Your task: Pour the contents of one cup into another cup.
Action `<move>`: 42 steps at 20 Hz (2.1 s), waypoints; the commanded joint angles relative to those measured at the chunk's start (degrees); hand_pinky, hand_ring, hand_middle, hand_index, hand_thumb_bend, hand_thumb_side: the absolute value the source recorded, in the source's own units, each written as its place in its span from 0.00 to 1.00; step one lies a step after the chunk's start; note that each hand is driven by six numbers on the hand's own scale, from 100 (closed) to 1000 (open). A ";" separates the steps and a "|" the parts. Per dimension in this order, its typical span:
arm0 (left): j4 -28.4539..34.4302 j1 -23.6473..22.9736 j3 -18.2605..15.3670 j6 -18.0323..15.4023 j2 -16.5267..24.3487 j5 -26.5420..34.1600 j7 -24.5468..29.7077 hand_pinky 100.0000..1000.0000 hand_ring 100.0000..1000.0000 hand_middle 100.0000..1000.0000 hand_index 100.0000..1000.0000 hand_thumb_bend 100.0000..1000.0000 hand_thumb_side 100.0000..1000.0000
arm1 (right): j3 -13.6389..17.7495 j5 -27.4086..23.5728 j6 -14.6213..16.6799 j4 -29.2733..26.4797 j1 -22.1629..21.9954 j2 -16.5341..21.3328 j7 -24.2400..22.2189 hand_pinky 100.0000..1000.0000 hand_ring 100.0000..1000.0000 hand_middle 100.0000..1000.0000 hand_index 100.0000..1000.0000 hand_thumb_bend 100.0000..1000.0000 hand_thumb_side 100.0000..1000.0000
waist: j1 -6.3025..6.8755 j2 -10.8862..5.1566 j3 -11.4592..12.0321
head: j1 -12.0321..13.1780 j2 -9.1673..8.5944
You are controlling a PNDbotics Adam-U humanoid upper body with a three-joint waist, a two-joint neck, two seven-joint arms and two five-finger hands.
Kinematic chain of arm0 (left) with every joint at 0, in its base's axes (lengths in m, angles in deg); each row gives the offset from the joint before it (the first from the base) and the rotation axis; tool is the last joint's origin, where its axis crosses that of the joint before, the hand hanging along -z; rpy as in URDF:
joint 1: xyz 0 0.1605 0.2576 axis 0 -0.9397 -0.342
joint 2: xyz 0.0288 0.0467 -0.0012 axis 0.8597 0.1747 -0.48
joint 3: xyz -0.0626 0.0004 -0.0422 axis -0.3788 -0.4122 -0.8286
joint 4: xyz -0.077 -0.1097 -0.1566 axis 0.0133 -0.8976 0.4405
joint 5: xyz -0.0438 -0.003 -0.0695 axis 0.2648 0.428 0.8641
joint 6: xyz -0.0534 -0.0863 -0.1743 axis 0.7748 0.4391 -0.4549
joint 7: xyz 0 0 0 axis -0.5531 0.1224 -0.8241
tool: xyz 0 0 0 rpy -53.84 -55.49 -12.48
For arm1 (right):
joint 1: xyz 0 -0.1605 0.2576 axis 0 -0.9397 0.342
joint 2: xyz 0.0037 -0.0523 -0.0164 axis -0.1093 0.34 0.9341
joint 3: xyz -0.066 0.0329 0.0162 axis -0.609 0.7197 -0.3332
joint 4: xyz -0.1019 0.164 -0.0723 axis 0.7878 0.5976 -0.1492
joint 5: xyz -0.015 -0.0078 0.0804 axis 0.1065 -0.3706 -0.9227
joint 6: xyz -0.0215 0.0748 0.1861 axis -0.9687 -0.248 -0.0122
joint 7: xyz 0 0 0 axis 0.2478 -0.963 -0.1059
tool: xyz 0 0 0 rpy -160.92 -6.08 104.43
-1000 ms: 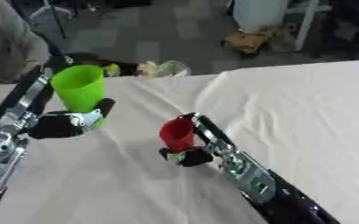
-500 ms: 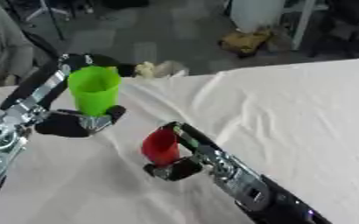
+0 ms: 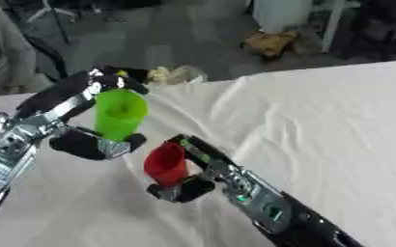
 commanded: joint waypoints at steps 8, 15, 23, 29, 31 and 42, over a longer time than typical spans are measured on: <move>-1.04 2.20 -0.43 -2.06 0.94 -8.56 5.79 0.34 0.16 0.35 0.77 0.00 0.23 | -0.13 -0.40 -0.04 -1.44 1.16 -0.38 -0.48 0.37 0.09 0.01 0.19 0.00 0.00 | -0.03 -1.17 0.08 | 0.34 -0.04; -1.35 2.91 -0.47 -2.03 0.06 -10.65 7.61 0.34 0.15 0.35 0.76 0.00 0.24 | -0.29 -0.51 -0.02 -1.48 1.21 -0.61 -0.60 0.38 0.09 0.01 0.19 0.00 0.00 | -0.07 -1.20 0.03 | 0.50 -0.14; -0.75 4.18 -0.38 -1.95 -1.06 -13.89 9.27 0.35 0.13 0.34 0.76 0.00 0.25 | -0.45 -0.55 0.01 -1.39 1.09 -0.90 -0.56 0.38 0.09 0.01 0.19 0.00 0.00 | -0.08 -1.20 -0.01 | 0.53 -0.10; -0.99 5.43 0.07 -2.27 -1.80 -16.74 11.60 0.36 0.10 0.34 0.76 0.00 0.26 | -0.59 -0.58 -0.02 -1.47 1.12 -0.99 -0.63 0.38 0.09 0.01 0.18 0.00 0.00 | -0.01 -1.23 -0.10 | 0.68 -0.11; -1.09 5.83 0.33 -2.98 -1.95 -17.83 13.06 0.36 0.09 0.33 0.76 0.00 0.26 | -0.65 -0.59 -0.02 -1.48 1.11 -1.03 -0.65 0.38 0.09 0.01 0.18 0.00 0.00 | 0.03 -1.22 -0.15 | 0.76 -0.07; 0.08 6.71 -0.17 -6.97 -2.48 -20.19 22.06 0.37 0.06 0.32 0.75 0.00 0.26 | -0.77 -0.80 -0.14 -1.73 1.12 -1.07 -0.60 0.38 0.09 0.01 0.18 0.00 0.00 | 0.11 -1.24 -0.19 | 0.93 0.01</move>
